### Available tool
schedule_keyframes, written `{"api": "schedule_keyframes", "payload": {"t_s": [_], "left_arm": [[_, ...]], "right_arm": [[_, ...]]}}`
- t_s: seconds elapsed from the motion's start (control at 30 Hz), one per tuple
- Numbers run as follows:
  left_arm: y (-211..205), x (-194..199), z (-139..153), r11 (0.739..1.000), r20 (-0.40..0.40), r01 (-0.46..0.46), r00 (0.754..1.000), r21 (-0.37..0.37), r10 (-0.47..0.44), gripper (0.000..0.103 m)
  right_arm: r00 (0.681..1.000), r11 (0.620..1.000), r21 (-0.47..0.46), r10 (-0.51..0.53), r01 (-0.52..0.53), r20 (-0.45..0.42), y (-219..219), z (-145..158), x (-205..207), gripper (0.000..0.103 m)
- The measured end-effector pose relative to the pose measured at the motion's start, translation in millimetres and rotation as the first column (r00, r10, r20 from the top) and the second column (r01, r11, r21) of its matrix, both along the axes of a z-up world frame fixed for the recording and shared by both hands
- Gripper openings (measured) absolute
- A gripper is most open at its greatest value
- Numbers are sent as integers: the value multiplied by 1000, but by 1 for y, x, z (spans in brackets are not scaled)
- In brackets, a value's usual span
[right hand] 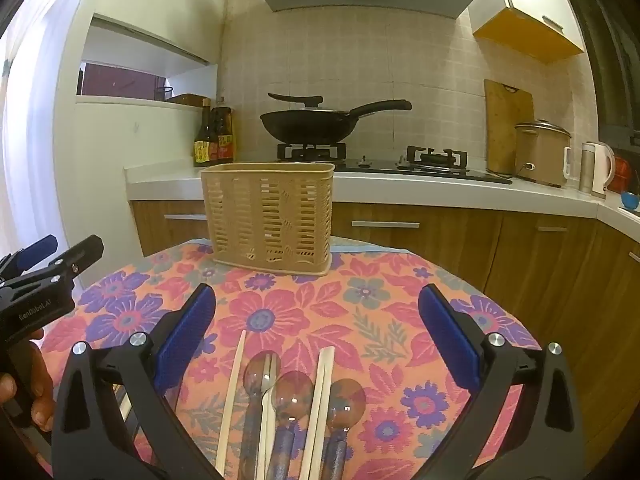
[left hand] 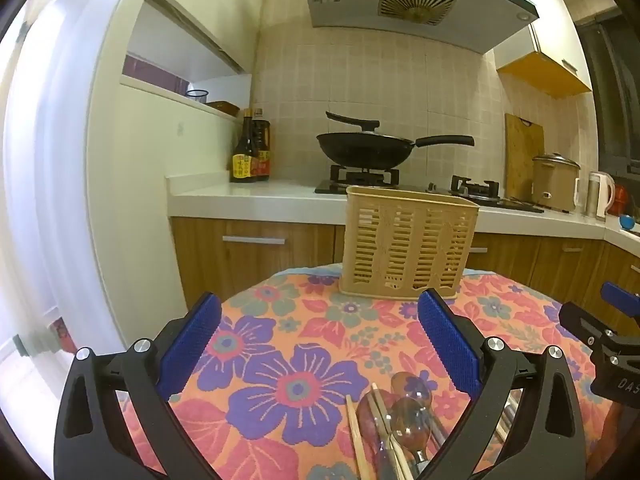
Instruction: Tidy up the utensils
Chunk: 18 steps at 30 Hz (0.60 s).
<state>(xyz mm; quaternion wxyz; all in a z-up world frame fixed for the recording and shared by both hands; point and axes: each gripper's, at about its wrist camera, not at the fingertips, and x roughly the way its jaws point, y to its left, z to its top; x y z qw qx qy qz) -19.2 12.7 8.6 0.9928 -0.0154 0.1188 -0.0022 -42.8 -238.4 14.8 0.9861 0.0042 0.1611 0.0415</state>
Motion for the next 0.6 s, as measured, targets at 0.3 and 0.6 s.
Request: {"api": "schedule_keyframes", "payload": {"t_s": [0.3,0.6], "left_arm": [[-1,-1,-1,1000,0,0,1000,5,0,96],[-2,-1,-1,1000,-2,-5,1000,12,5,96]], "right_arm": [[1000,1000,-2,3,-3,2,1,-1,1,96],[1000,1000,-2,4,-4,8,2,-2,1,96]]}}
